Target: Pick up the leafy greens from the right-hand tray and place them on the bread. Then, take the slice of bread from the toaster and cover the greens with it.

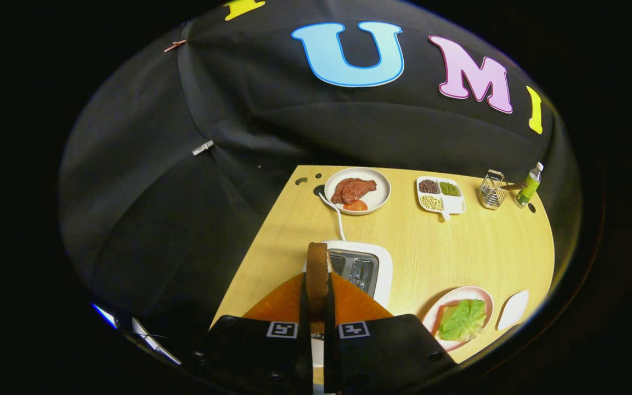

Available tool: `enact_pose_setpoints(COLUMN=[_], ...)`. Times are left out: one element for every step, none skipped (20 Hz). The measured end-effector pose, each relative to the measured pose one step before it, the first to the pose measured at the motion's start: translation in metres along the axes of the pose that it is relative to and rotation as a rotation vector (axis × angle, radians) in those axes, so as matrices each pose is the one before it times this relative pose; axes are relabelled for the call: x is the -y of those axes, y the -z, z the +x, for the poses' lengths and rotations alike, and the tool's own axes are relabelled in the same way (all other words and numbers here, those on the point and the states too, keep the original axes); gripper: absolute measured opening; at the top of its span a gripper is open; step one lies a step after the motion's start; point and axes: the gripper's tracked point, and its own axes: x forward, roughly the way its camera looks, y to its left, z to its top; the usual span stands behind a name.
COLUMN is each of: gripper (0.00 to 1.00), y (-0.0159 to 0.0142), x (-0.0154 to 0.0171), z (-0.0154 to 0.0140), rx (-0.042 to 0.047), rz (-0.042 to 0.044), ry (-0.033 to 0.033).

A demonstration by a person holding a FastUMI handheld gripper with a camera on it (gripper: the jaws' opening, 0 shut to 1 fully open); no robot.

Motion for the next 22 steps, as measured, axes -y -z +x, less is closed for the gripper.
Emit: enact_pose_setpoints(gripper=[0.12,0.12,0.12,0.12,0.12,0.12,0.12,0.12,0.12,0.12,0.12,0.12,0.12,0.12,0.12,0.12,0.12,0.12,0.12,0.12,0.12,0.12], y=[-0.0075,-0.00537,-0.00759,-0.00586,-0.00468,-0.00376,-0.00355,-0.00339,-0.00143,0.00151,0.00237,0.00695,0.00787,0.00823,0.01141,0.0111,0.01046,0.01262,0.01214,0.01181,0.00715,0.00659], x=[0.00086,0.00316,0.00752,0.01042,0.01197,0.01423,0.01864,0.02054,0.02384,0.02626,0.02105,0.02108,0.02078,0.01741,0.01577,0.01195,0.01142,0.00921,0.00603,0.00294,0.00249,0.00374], z=[-0.01163,-0.01145,-0.01193,-0.01124,-0.00938,-0.00967,-0.00805,-0.00778,-0.00514,-0.00234,-0.00011,-0.00166,0.00125,0.00291,0.00338,0.00325,0.00445,0.00607,0.00647,0.00548,0.00623,0.00615], rx=[0.01887,0.02147,0.02227,0.01784,0.0135,0.01039,0.01123,0.01541,0.0107,0.01167,0.00079,-0.00716,-0.00952,-0.01446,-0.02179,-0.01385,-0.00879,-0.01331,-0.01334,-0.01217,-0.00525,-0.00342], rz=[0.01158,0.00853,0.00879,0.00988,0.0144,0.01707,0.0112,0.00879,0.0044,0.00619,0.00224,0.00582,0.01202,0.01312,0.00781,-0.00261,-0.01,-0.00829,0.00067,0.01212,0.0188,0.01074], ry=[-0.02199,-0.01445,-0.00299,0.00193,0.00402,0.0091,0.01634,0.02433,0.03033,0.03576,0.03132,0.03338,0.02875,0.02081,0.01458,0.0056,0.00982,0.00421,-0.0021,-0.00583,-0.00797,0.00009])
